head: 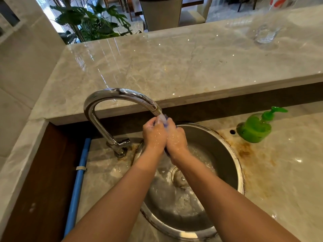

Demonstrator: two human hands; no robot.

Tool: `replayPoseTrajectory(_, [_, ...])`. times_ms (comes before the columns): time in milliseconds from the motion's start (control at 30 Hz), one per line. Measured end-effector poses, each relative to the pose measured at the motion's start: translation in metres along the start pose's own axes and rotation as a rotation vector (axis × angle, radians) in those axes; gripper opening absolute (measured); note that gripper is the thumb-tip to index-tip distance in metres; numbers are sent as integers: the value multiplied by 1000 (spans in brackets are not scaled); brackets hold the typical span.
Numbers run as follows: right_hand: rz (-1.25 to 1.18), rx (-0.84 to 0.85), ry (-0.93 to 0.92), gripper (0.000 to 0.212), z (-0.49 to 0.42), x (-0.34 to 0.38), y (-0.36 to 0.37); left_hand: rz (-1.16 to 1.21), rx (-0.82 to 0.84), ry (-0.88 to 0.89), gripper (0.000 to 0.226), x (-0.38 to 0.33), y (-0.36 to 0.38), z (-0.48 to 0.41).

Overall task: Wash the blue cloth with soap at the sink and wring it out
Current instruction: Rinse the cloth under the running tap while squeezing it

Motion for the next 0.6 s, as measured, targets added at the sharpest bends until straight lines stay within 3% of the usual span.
replayPoseTrajectory(133, [14, 155, 80, 48, -2, 1, 0, 248, 19, -294, 12, 13, 0, -2])
replayPoseTrajectory(200, [146, 246, 12, 48, -2, 8, -5, 356, 50, -429, 28, 17, 0, -1])
replayPoseTrajectory(300, [7, 299, -26, 33, -6, 12, -16, 520, 104, -501, 37, 15, 0, -1])
replayPoseTrajectory(433, [-356, 218, 206, 43, -12, 3, -35, 750, 179, -537, 36, 12, 2, 4])
replayPoseTrajectory(533, [-297, 348, 267, 41, -1, 7, -39, 764, 263, -604, 37, 19, 9, 6])
replayPoseTrajectory(600, [-127, 447, 205, 45, 5, 10, -37, 689, 267, -646, 51, 24, 12, 10])
Point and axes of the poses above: each hand's wrist, its own z-axis away from the middle knuckle, its own y-axis out of the palm, x = y × z, the point moved 6 cm from there along -z, towards the middle knuckle, and after that the axes turned 9 degrees about -y, right-handed, at the moved point
